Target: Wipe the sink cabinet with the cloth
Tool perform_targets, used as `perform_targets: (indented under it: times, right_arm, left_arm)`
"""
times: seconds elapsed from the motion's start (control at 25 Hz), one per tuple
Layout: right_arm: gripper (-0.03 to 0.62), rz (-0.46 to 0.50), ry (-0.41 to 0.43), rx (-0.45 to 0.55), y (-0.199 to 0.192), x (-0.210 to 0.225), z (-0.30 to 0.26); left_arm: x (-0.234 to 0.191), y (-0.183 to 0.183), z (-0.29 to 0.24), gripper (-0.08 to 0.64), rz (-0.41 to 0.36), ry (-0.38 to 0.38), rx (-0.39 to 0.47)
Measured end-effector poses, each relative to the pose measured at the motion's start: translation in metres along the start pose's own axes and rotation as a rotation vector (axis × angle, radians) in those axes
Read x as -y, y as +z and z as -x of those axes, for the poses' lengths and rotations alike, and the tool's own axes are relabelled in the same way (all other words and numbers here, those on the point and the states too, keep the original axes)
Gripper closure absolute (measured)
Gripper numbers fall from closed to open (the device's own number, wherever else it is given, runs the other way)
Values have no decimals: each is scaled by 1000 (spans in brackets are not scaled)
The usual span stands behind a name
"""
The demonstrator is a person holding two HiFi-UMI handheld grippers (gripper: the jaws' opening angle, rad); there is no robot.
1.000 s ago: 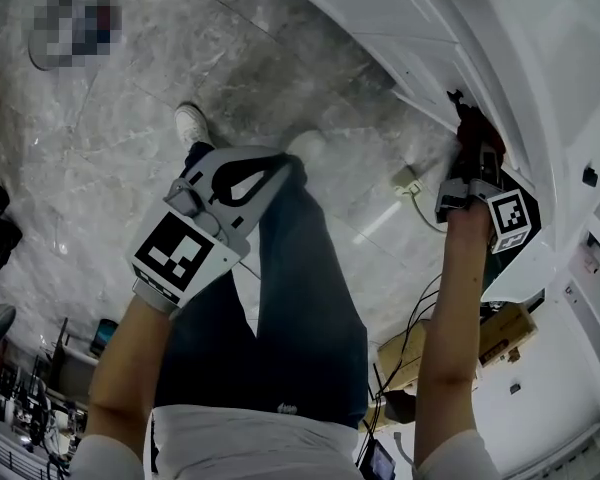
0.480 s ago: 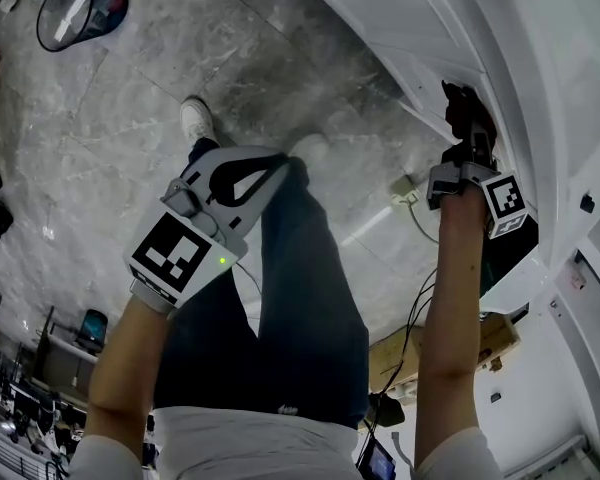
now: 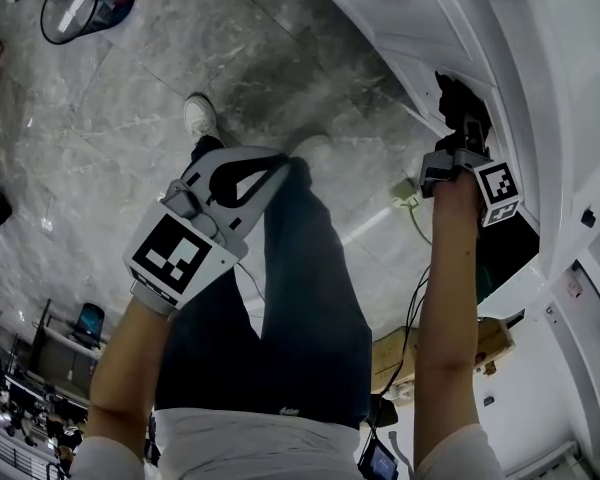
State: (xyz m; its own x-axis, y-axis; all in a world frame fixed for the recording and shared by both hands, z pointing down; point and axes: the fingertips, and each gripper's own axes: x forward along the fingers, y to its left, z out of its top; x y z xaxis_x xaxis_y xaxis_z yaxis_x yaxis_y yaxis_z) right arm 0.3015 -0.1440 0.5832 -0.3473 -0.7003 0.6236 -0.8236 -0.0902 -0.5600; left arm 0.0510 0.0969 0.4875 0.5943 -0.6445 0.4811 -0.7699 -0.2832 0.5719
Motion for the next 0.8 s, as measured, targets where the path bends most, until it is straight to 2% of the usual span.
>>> perform_targets:
  times: [0.12,0.44,0.8]
  right_arm:
    - [463,-4,-6,-6,-2,7,-2]
    - [463,6,-47,-26,-35,31,-42]
    - [463,-1,19,10,-37,38,-43]
  left_arm:
    - [8,2,0,549,3,13,1]
    - [-9,-5,-8,549,18,25,-17]
    - [-6,-1,-19,549,14,26,-26]
